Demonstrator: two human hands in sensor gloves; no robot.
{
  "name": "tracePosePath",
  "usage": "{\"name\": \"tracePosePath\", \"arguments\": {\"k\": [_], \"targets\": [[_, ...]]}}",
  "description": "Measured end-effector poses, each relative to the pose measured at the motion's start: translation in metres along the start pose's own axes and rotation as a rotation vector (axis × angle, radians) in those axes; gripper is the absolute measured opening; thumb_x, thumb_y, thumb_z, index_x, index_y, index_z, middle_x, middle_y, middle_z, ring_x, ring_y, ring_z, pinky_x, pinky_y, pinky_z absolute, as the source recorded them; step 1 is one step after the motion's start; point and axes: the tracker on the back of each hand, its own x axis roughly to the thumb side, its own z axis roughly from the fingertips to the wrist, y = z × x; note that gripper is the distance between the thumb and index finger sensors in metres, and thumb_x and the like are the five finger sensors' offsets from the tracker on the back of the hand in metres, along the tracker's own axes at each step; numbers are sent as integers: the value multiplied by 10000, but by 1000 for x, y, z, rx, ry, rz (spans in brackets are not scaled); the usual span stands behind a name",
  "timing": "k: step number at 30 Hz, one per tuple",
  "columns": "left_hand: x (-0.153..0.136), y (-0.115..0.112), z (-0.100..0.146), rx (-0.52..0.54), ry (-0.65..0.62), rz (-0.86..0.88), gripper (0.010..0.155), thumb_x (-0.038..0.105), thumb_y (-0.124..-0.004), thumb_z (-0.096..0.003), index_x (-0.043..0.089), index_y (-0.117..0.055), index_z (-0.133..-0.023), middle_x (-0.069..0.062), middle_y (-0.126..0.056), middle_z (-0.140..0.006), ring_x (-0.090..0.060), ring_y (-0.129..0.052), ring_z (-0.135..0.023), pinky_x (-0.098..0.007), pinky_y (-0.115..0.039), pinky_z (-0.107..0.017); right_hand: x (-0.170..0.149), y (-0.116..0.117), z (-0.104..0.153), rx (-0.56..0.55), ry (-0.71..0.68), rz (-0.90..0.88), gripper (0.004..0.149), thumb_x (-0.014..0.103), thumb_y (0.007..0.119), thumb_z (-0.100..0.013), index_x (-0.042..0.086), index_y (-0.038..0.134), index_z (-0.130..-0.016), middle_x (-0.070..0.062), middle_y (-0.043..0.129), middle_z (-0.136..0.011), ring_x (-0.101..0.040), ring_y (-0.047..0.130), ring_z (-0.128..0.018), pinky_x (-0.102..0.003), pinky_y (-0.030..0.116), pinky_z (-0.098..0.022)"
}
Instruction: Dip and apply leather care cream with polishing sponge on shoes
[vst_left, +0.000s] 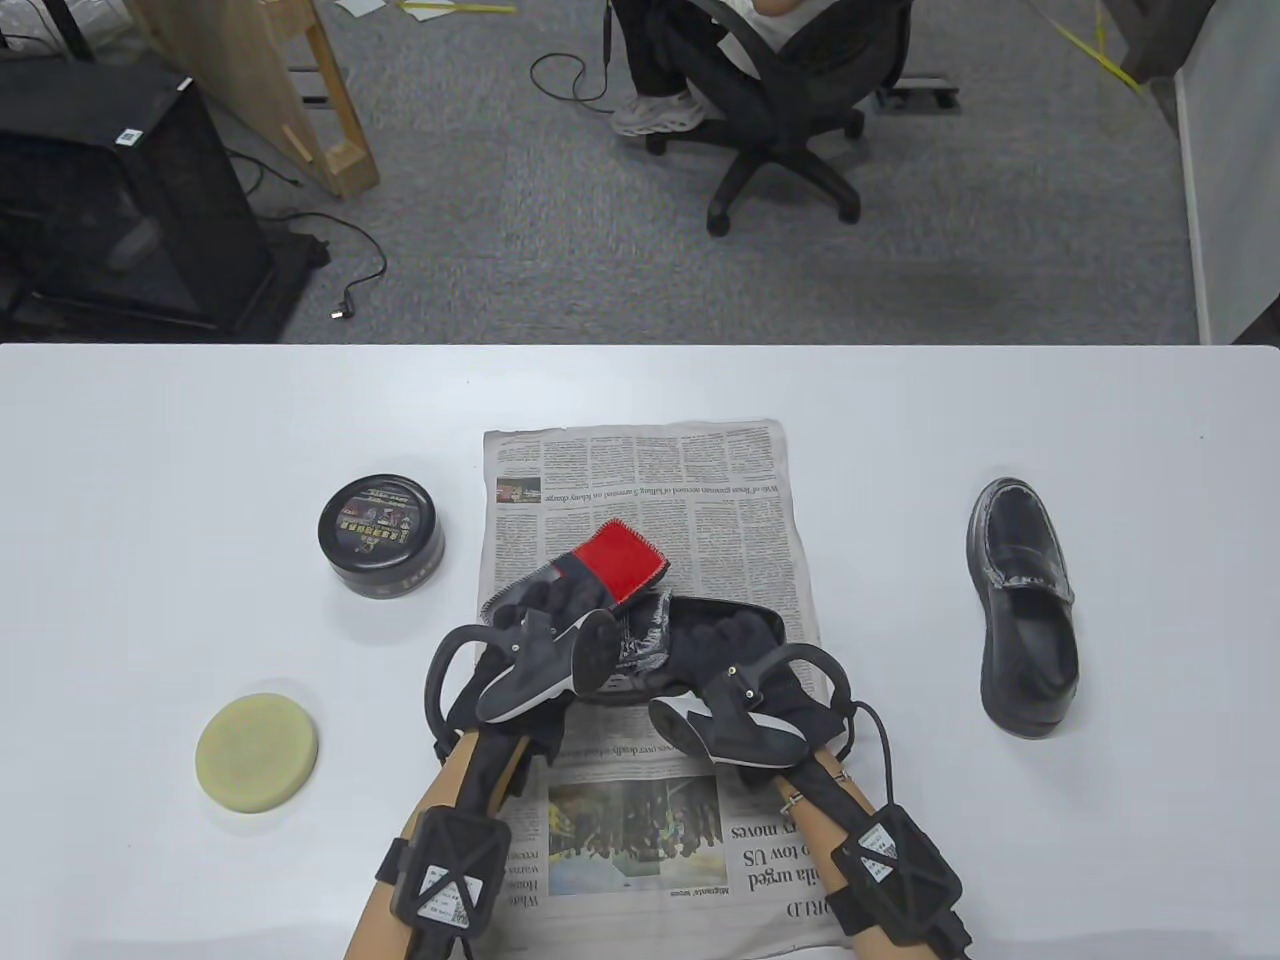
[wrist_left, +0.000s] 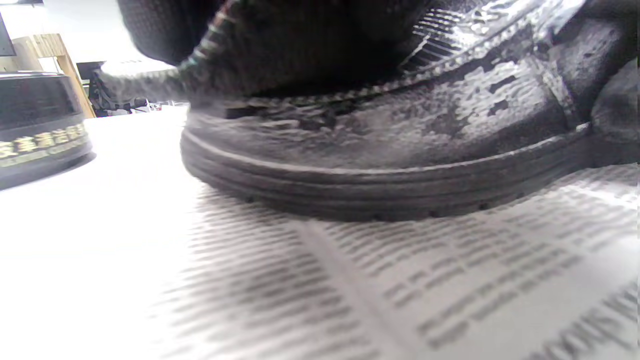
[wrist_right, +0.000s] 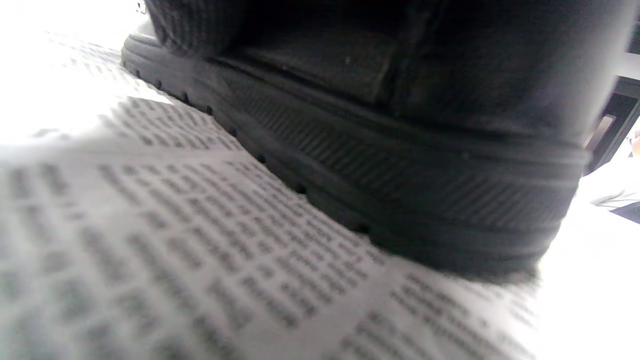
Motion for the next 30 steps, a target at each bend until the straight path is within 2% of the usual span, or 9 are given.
{"name": "tracePosePath", "arguments": {"k": [5, 10, 12, 15, 19, 21, 25, 27, 30], "targets": [[-27, 6, 23, 49, -22, 108, 521, 364, -623, -633, 228, -553, -1131, -65, -698, -1153, -304, -751, -995, -487, -705, -714, 0, 0, 0, -4, -6, 2, 569, 596, 615, -477, 289, 655, -954, 44, 823, -949, -204, 904, -792, -469, 665, -724], [-76, 29, 64, 216, 16, 269, 514, 353, -632, -632, 219, -577, -1125, -76, -756, -1126, -305, -806, -961, -483, -731, -692, 0, 0, 0, -6, -12, 6, 576, 596, 614, -480, 284, 650, -962, 39, 823, -951, -207, 903, -794, -474, 664, -723], [-100, 39, 81, 283, 73, 265, 512, 352, -632, -634, 232, -573, -1128, -75, -749, -1133, -307, -798, -970, -493, -721, -696, 0, 0, 0, -6, -13, 9, 579, 596, 612, -481, 282, 648, -965, 37, 821, -954, -209, 904, -794, -476, 663, -723], [-143, 42, 103, 369, 266, 212, 509, 361, -634, -635, 275, -565, -1132, -46, -730, -1156, -300, -779, -1000, -513, -697, -719, 0, 0, 0, -6, -14, 13, 584, 596, 610, -483, 277, 643, -971, 35, 818, -957, -210, 902, -797, -479, 660, -723], [-203, 22, 115, 328, 552, 190, 503, 374, -640, -635, 340, -557, -1130, 5, -696, -1190, -304, -702, -1067, -557, -636, -764, 0, 0, 0, -5, -14, 15, 586, 596, 606, -486, 274, 638, -975, 31, 814, -961, -212, 898, -801, -483, 655, -725], [-235, -1, 121, 273, 721, 184, 498, 378, -649, -632, 373, -560, -1122, 27, -679, -1203, -305, -656, -1098, -574, -600, -786, 0, 0, 1, -5, -14, 16, 588, 597, 605, -487, 274, 637, -977, 32, 812, -963, -210, 898, -803, -484, 653, -727], [-275, -43, 130, 122, 911, 262, 488, 381, -679, -620, 420, -588, -1098, 39, -666, -1215, -315, -602, -1125, -607, -538, -804, 0, 1, 1, -5, -14, 16, 592, 597, 604, -486, 271, 635, -979, 28, 810, -964, -214, 895, -805, -486, 651, -728], [-285, -57, 135, 96, 979, 318, 482, 377, -696, -615, 431, -607, -1085, 8, -644, -1230, -333, -566, -1136, -626, -501, -807, 0, 1, 1, -4, -15, 16, 595, 596, 604, -487, 265, 634, -980, 26, 807, -965, -213, 891, -808, -486, 650, -729], [-291, -69, 137, 36, 1014, 373, 477, 362, -729, -611, 424, -639, -1076, -66, -622, -1243, -385, -545, -1129, -648, -478, -794, 0, 1, 1, 2, -19, 19, 604, 594, 601, -491, 255, 626, -991, 17, 799, -973, -221, 884, -820, -491, 645, -732]]}}
